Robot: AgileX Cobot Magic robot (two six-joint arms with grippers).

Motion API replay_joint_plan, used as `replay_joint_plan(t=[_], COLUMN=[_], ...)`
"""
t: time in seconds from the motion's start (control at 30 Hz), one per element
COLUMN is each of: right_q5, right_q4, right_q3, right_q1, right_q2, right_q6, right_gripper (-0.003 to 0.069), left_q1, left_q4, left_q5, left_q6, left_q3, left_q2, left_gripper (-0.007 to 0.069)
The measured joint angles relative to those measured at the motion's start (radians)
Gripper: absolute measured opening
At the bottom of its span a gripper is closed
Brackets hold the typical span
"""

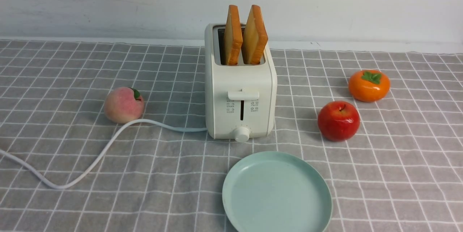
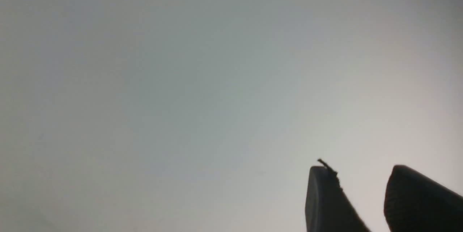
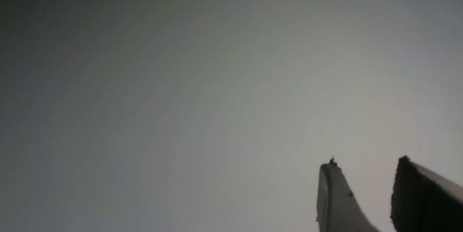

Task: Take toasted bread from bread machine on grey coffee table place on plate.
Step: 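Grasp the toast slice in the toaster and pull it up out of the slot with the right gripper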

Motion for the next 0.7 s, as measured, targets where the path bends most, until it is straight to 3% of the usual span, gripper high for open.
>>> replay_joint_plan(t=[0.07,0.13,0.2,0.23,0.4,0.57,0.7], right_q5=[0.099,0.348,0.437,0.571,0.719,0.727,0.760], right_q4=[-0.030,-0.094,-0.127,-0.183,-0.242,-0.092,0.079], right_q3=[-0.082,-0.234,-0.284,-0.326,-0.334,-0.252,-0.252], right_q1=[0.000,0.000,0.000,0.000,0.000,0.082,0.201], right_q2=[0.051,0.182,0.240,0.318,0.442,0.540,0.669], right_q6=[0.009,0.011,0.011,0.011,0.012,0.003,-0.142], right_gripper=[0.0240,0.0240,0.0240,0.0240,0.0240,0.0240,0.0240], left_q1=[0.000,0.000,-0.002,-0.017,-0.069,-0.098,-0.100], left_q4=[0.038,0.078,0.085,0.100,0.135,0.070,-0.105], left_q5=[0.108,0.339,0.434,0.548,0.704,0.878,0.916], left_q6=[-0.002,-0.004,-0.004,-0.004,0.034,0.096,0.231], left_q3=[-0.085,-0.235,-0.282,-0.323,-0.337,-0.341,-0.341], left_q2=[0.076,0.241,0.289,0.367,0.448,0.537,0.581], left_gripper=[0.0238,0.0238,0.0238,0.0238,0.0238,0.0238,0.0238])
